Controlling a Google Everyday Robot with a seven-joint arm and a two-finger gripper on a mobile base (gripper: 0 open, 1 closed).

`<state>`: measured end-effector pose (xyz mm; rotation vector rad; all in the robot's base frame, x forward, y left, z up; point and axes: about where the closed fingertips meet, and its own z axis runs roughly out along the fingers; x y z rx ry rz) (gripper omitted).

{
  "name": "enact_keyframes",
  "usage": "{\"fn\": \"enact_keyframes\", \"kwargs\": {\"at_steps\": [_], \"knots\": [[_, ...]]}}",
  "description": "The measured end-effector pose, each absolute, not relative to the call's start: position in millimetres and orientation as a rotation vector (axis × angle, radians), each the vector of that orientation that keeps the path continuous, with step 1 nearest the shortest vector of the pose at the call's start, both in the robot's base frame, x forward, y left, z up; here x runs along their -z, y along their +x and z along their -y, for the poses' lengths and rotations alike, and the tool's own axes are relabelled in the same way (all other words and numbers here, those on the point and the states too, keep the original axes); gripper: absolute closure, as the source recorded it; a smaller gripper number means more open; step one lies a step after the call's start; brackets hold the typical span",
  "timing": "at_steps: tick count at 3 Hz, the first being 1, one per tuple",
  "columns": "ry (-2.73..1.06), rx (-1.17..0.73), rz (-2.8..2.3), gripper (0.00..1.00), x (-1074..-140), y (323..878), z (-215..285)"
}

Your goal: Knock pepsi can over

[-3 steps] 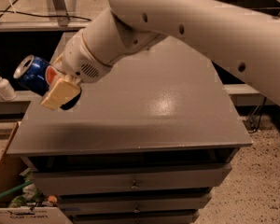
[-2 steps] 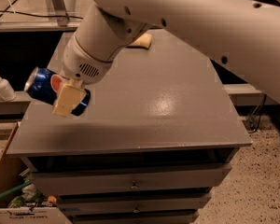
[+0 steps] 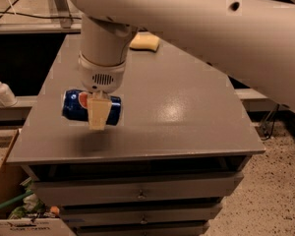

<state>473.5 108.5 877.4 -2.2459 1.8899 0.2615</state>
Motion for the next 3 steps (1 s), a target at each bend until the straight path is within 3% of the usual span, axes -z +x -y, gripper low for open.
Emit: {"fn": "enact_keyframes", "kwargs": {"at_steps": [2,3], "knots": [[-2.308,0.022,-2.022,1.0,-872,480,-64],[-2.307,0.031,-2.022,1.0,-871,481,-63]]}}
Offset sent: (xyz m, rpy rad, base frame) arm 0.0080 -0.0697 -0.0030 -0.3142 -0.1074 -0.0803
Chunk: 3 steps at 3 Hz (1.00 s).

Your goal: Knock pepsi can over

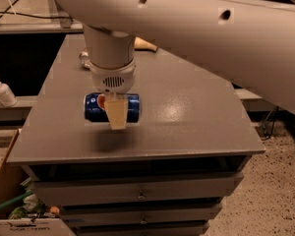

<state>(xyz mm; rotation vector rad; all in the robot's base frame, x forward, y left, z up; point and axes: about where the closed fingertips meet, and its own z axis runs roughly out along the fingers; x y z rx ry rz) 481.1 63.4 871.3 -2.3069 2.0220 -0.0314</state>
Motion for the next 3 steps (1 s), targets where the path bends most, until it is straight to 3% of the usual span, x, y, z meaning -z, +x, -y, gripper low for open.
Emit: {"fn": "enact_keyframes", "kwargs": {"at_steps": [1,3], "knots": [[-2.337,0.052,-2.007,1.0,-860,479,-69],[-2.331,0.151,-2.094,1.0,-838,507,-20]]}}
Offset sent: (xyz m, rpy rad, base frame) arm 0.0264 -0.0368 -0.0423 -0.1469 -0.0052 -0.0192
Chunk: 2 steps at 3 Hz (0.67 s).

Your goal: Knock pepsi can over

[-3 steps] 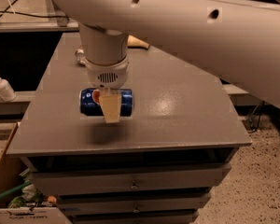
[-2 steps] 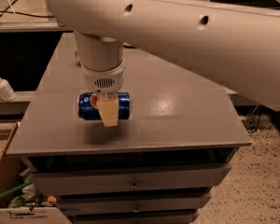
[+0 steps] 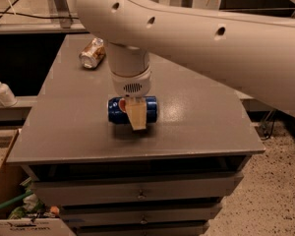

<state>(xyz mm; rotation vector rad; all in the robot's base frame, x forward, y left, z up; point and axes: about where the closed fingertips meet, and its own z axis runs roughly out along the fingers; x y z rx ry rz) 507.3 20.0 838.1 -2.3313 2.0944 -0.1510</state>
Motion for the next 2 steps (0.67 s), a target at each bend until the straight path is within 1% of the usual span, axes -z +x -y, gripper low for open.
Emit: {"fn": "enact_keyframes", "kwargs": {"at_steps": [1,2], "knots": [[-2.297,0.186,-2.145,1.0,-838,522,11],[-2.281,0.156,-2.157,1.0,-833,530,22]]}}
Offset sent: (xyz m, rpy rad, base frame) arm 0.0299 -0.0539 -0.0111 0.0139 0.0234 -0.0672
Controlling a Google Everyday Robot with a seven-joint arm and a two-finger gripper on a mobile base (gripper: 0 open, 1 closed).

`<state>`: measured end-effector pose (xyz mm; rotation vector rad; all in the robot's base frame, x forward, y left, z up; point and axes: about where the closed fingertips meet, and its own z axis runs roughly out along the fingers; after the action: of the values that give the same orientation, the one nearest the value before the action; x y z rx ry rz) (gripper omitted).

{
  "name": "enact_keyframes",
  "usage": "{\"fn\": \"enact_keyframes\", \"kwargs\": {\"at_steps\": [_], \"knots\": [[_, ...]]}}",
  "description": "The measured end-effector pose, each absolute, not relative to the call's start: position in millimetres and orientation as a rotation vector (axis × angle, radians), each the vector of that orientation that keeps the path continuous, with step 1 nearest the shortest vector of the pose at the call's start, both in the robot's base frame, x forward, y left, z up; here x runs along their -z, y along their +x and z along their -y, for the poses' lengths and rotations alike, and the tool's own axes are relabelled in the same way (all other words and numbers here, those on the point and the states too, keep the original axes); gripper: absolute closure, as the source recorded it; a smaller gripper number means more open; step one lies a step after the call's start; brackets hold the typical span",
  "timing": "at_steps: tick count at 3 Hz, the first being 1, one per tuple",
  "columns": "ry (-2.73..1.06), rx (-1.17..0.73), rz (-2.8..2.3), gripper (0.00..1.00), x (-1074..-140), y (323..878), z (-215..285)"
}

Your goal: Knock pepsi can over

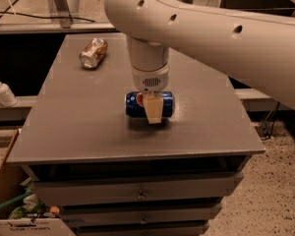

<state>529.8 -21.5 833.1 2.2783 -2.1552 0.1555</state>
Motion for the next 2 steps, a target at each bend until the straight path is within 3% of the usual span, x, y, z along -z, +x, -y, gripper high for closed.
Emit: {"fn": "enact_keyframes", "kwargs": {"at_steps": [2], "knots": [[2.295,-0.05,2.177,0.6,-825.7,532.3,18.7]]}}
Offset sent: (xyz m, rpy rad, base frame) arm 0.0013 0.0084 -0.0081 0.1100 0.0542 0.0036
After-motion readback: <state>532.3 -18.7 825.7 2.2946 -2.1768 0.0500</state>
